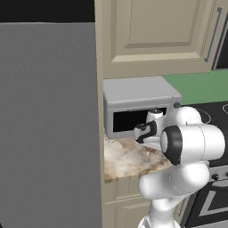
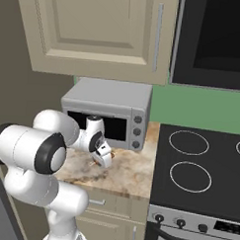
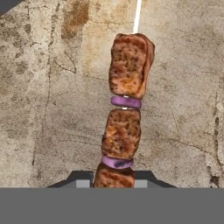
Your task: Store the kebab skewer in the freezer for long-term storage. Close the freezer door after placing the cooked food.
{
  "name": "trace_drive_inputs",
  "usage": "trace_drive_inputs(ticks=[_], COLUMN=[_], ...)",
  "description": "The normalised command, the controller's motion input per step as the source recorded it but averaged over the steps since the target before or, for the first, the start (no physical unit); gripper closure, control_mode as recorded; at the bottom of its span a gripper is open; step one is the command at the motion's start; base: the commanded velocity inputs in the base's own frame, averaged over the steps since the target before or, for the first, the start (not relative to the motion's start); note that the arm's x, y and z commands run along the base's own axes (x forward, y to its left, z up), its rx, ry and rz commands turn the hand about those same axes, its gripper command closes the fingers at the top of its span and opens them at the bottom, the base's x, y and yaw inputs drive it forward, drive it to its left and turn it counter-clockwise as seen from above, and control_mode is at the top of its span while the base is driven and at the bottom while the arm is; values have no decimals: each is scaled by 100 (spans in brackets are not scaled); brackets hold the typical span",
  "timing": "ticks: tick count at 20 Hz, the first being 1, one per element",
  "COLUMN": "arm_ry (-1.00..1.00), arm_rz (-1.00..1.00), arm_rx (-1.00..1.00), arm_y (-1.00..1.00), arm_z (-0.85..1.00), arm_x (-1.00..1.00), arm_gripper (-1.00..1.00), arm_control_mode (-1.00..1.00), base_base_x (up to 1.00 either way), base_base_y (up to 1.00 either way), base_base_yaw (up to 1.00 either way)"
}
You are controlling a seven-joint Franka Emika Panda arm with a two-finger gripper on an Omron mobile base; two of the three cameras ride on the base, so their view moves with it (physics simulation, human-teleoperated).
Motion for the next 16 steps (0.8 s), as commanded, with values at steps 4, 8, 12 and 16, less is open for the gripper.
trace_drive_inputs(ticks=[4, 8, 12, 16], arm_ry=[3, 3, 0, 6], arm_rz=[0, 0, 12, 15], arm_rx=[0, 0, 0, 0], arm_y=[0, -21, -69, -33], arm_z=[0, 0, 9, 49], arm_x=[0, -25, -67, -39], arm_gripper=[100, 100, 100, 100], arm_control_mode=[-100, -100, -100, -100], base_base_x=[0, 0, 0, 0], base_base_y=[0, 0, 0, 0], base_base_yaw=[0, 0, 0, 0])
